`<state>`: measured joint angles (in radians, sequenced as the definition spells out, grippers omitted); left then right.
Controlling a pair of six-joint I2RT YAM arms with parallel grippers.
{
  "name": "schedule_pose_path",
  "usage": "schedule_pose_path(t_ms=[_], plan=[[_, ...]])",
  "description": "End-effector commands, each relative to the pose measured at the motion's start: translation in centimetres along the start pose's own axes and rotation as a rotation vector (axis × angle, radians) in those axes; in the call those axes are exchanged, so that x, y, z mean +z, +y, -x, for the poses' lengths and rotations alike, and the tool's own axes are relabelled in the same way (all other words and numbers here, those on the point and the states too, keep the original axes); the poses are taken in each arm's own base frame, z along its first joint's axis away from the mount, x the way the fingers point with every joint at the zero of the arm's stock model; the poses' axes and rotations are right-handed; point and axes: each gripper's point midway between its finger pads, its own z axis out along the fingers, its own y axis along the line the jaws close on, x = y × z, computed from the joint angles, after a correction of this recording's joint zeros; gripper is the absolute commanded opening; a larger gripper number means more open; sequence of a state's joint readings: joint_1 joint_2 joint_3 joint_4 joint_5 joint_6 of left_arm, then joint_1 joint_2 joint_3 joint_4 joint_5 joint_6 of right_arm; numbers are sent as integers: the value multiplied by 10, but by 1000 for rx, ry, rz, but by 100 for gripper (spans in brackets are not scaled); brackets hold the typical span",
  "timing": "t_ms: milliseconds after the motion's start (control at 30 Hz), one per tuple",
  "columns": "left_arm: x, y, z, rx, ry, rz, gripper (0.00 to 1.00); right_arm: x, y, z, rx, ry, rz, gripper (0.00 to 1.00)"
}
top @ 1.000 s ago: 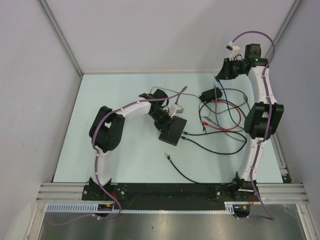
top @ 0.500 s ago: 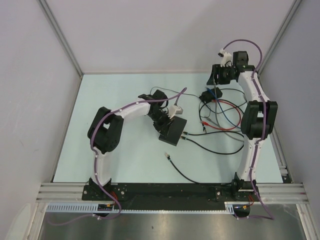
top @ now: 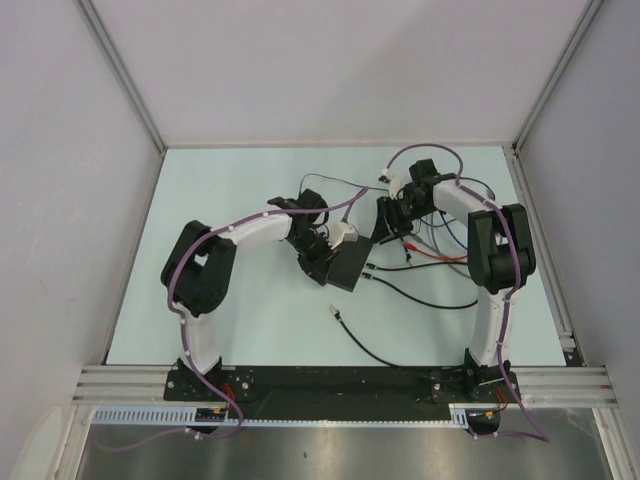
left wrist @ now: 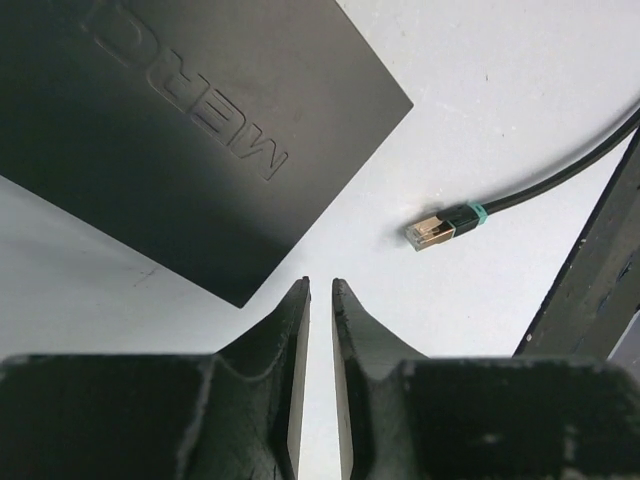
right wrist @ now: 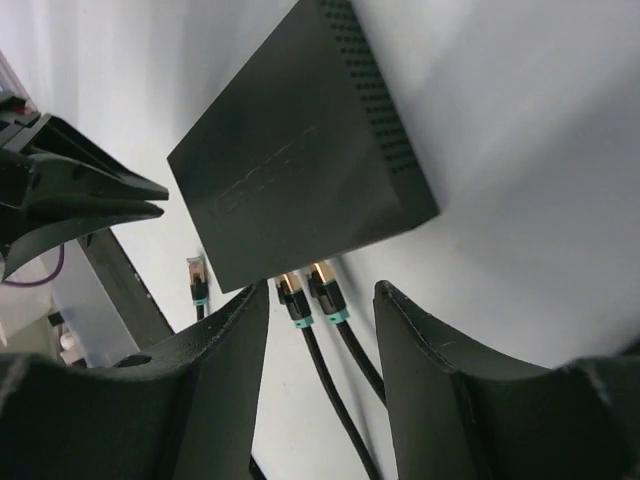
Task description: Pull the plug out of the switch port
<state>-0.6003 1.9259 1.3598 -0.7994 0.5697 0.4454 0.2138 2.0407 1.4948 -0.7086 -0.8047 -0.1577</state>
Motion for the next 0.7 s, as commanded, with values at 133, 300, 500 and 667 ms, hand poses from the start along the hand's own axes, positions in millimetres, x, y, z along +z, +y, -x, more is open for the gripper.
schedule_pose_path(t_ms=[133,300,500,667], plan=[[6,5,5,41,-9,1,20,22,1,-11,0,23,48,50],[15,11,14,20,-14,-12,20,28,-6,-20,24,51,49,50],[18,10,23,13,-19,-31,22,35,-10,-29,60,64,73,50],[3,-4,20,29,-32,-38,22,47,-13,-11,67,0,101,51]])
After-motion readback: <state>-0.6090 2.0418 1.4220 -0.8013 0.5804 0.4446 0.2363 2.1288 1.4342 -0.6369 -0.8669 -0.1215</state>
